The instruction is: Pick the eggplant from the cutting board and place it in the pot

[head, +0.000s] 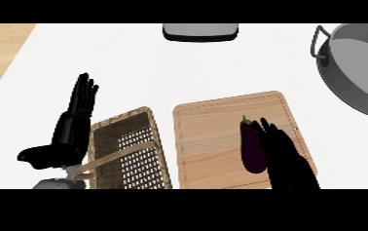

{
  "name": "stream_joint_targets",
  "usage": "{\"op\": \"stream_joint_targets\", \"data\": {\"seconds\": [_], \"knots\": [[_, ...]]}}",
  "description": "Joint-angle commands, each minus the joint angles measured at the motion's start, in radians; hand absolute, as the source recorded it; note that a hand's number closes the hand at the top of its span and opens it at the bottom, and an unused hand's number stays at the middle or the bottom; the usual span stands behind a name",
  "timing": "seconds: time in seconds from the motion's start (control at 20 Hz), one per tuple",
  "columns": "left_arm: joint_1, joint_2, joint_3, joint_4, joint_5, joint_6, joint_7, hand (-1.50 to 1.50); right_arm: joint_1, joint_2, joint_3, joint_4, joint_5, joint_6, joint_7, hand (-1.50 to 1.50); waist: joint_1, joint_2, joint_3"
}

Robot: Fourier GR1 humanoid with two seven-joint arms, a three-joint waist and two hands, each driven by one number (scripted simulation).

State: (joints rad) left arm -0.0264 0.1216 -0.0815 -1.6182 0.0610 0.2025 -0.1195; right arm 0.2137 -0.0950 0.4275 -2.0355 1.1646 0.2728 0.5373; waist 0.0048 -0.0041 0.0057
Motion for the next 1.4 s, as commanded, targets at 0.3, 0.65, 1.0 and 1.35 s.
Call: {"op": "stream_joint_targets", "data": {"seconds": [0.3, 0.65, 1.0, 1.35], "knots": [[-0.021, -0.011, 0.027, 0.066, -0.004, -0.039, 0.002, 0.00, -0.021, -0.030, -0.067, 0.120, -0.036, -0.076, -0.081, -1.50, -0.007, 0.004, -0.006], [0.032, -0.028, 0.031, 0.067, 0.003, -0.060, -0.032, 0.00, -0.037, -0.032, -0.085, 0.242, -0.028, -0.138, -0.127, -1.50, -0.007, 0.004, -0.006], [0.097, -0.060, -0.021, -0.037, -0.045, -0.037, -0.003, 0.00, -0.190, 0.012, -0.099, 0.348, -0.008, -0.108, -0.111, 1.50, 0.000, 0.003, -0.006], [0.041, -0.025, 0.052, 0.048, -0.008, -0.083, -0.021, 0.00, -0.151, -0.043, -0.099, 0.374, 0.069, -0.324, -0.223, 1.50, -0.005, 0.004, -0.006]]}}
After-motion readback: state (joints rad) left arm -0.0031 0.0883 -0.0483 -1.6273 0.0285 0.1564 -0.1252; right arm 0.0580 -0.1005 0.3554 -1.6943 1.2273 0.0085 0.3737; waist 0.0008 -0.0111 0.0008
